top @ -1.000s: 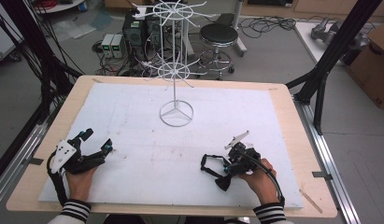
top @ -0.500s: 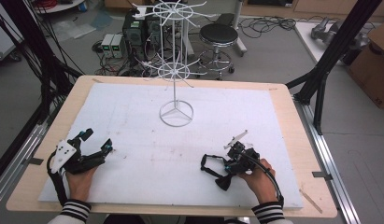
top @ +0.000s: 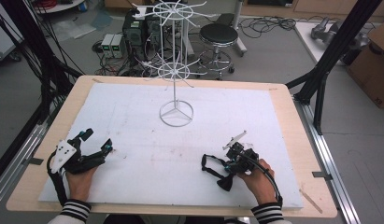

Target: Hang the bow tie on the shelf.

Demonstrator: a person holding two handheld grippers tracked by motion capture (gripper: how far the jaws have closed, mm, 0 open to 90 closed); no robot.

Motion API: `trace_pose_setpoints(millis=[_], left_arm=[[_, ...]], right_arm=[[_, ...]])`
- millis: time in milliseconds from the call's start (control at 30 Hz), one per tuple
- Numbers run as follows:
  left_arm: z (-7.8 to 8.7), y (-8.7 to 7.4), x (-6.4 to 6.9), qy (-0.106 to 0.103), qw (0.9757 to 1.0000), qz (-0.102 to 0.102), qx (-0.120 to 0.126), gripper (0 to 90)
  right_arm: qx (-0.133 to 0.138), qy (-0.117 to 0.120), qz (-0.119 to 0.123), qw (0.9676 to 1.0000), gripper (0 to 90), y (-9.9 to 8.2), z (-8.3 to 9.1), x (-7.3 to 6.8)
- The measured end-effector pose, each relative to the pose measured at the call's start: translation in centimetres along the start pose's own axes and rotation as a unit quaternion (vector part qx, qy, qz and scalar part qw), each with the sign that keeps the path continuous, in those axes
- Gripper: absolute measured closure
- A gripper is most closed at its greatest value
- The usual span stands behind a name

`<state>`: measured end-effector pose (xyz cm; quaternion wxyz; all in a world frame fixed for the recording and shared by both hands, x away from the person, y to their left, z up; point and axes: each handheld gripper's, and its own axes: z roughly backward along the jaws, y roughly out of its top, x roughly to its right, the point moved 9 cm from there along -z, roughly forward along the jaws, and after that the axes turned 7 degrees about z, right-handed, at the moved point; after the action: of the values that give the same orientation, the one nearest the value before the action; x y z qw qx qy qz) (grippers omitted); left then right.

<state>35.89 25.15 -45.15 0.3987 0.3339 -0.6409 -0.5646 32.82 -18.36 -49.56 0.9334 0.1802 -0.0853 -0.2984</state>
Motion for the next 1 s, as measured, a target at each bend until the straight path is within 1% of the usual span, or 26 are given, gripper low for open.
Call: trace_pose_setpoints(millis=[33,67,167,200,267,333,467,533,600,733,767,800,833,900,1000], left_arm=[[0.0,0.0,0.0,0.0,1.0,0.0,0.0,15.9],[0.0,0.0,0.01,0.0,1.0,0.0,0.0,15.9],[0.0,-0.01,0.0,0.0,1.0,0.0,-0.001,15.9],[0.0,0.0,0.0,0.0,1.0,0.0,0.0,15.9],[0.0,0.0,0.01,0.0,1.0,0.0,0.0,15.9],[0.0,0.0,0.0,0.0,1.0,0.0,0.0,15.9],[0.0,0.0,0.0,0.0,1.0,0.0,0.0,15.9],[0.0,0.0,0.0,0.0,1.0,0.0,0.0,15.9],[0.0,0.0,0.0,0.0,1.0,0.0,0.0,15.9],[0.01,0.0,0.0,0.0,1.0,0.001,0.0,15.9],[0.01,-0.01,0.0,0.0,1.0,0.001,-0.001,15.9],[0.0,0.0,-0.01,0.0,1.0,0.001,0.0,15.9],[0.01,0.0,0.0,0.0,1.0,0.001,0.0,15.9],[0.01,0.0,0.0,0.0,1.0,0.001,0.0,15.9],[0.0,0.0,0.0,0.0,1.0,0.001,0.0,15.9]], right_arm=[[-0.001,0.002,0.001,1.0,78.6,0.0,-0.01,-0.08],[0.0,-0.002,0.008,1.0,76.1,0.03,-0.01,-0.07],[0.0,-0.001,0.01,1.0,73.4,0.03,-0.02,-0.16],[0.0,-0.004,0.012,0.9999,72.2,0.05,0.0,-0.13],[0.0,-0.006,0.013,0.9999,71.8,0.04,0.01,-0.09],[0.001,-0.011,0.014,0.9998,69.0,0.02,0.04,-0.03],[-0.002,-0.015,0.014,0.9998,68.3,-0.08,0.07,-0.01],[-0.003,-0.017,0.016,0.9997,69.8,-0.1,0.05,0.06],[-0.008,-0.023,0.016,0.9996,78.5,-0.15,0.02,0.17],[-0.014,-0.031,0.021,0.9992,87.1,-0.16,-0.04,0.23],[-0.014,-0.031,0.021,0.9992,87.1,-0.16,-0.04,0.23],[-0.019,-0.036,0.029,0.9987,88.2,-0.18,-0.03,0.19],[-0.019,-0.038,0.032,0.9986,88.3,-0.16,-0.03,0.22],[-0.019,-0.035,0.025,0.9989,88.5,-0.16,-0.01,0.12],[-0.015,-0.036,0.023,0.999,88.7,-0.14,0.03,0.14]])
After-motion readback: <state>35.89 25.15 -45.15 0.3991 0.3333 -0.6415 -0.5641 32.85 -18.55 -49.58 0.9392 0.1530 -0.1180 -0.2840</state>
